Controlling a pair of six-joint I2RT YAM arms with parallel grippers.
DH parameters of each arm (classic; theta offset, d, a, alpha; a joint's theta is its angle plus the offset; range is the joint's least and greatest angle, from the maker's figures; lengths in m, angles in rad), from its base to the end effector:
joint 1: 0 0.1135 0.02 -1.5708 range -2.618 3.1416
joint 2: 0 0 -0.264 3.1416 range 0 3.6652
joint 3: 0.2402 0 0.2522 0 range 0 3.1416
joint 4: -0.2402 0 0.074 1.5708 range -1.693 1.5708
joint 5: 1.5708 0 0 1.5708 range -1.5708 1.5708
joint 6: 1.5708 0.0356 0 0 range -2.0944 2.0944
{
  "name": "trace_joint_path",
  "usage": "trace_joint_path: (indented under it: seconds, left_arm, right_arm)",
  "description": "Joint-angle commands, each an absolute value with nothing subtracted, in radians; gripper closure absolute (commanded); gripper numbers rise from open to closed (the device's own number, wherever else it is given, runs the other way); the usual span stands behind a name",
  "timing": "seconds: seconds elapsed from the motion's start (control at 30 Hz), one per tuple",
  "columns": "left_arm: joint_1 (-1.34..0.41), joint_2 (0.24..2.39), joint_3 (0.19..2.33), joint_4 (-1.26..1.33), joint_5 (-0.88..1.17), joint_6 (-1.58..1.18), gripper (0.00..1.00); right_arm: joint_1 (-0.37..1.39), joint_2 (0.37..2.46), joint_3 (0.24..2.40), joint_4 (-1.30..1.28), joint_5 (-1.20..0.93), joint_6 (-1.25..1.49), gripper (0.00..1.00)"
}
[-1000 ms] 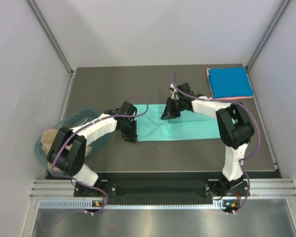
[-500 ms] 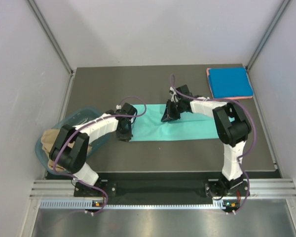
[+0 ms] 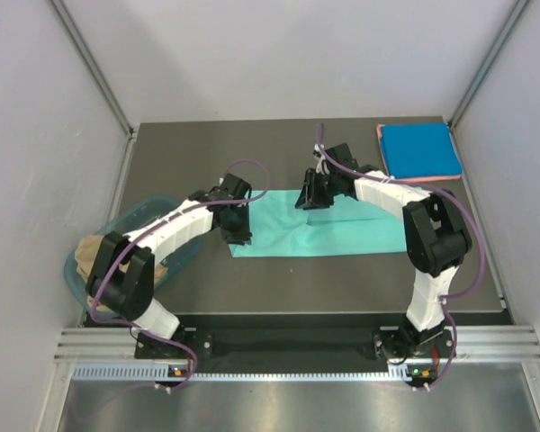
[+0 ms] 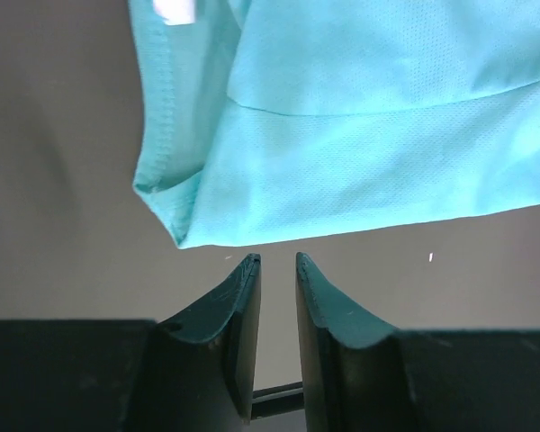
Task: Fold and stack the t-shirts
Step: Fold the tshirt
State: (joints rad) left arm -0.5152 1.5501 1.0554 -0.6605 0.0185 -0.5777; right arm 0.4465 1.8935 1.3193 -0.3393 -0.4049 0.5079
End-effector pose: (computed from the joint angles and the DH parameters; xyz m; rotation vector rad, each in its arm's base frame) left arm 0.2632 -0.1498 0.2137 -0.0814 2.7765 -0.3263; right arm 0.3612 0.1885 0.1967 -0.1021 2.6052 0.8816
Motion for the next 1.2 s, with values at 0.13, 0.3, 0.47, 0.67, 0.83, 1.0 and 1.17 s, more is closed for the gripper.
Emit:
trace_joint_path:
  seconds: [0.13, 0.3, 0.47, 0.67, 0.83, 1.0, 1.17]
  left_arm:
    - [-0.506, 1.678, 1.202, -0.620, 0.009, -0.531, 0.72]
    - [-0.496, 1.762, 1.267, -0.649, -0.032, -0.537, 0.72]
    - [-0.491, 1.813, 1.259, -0.684, -0.123, -0.561, 0.72]
    - [-0.491, 1.815, 1.373, -0.759, -0.265, -0.545, 0.70]
    - [-0.491, 1.796, 1.433, -0.658, -0.140, -0.523, 0.69]
    - [-0.482, 1.922, 1.549, -0.768, -0.221, -0.534, 0.64]
    - [-0.451, 1.876, 1.473, -0.670, -0.118, -0.413, 0.54]
  right_arm:
    - [0.437, 1.899, 1.379, -0.357, -0.342, 0.402, 0.67]
    - [0.433, 1.943, 1.378, -0.354, -0.327, 0.385, 0.72]
    - [0.422, 1.941, 1.368, -0.363, -0.261, 0.376, 0.77]
    - [0.413, 1.847, 1.416, -0.488, -0.125, 0.388, 0.70]
    - [0.405, 1.669, 1.408, -0.586, -0.006, 0.420, 0.61]
    - [0.385, 1.519, 1.401, -0.633, 0.034, 0.428, 0.48]
    - [0.382, 1.454, 1.411, -0.670, 0.040, 0.419, 0.46]
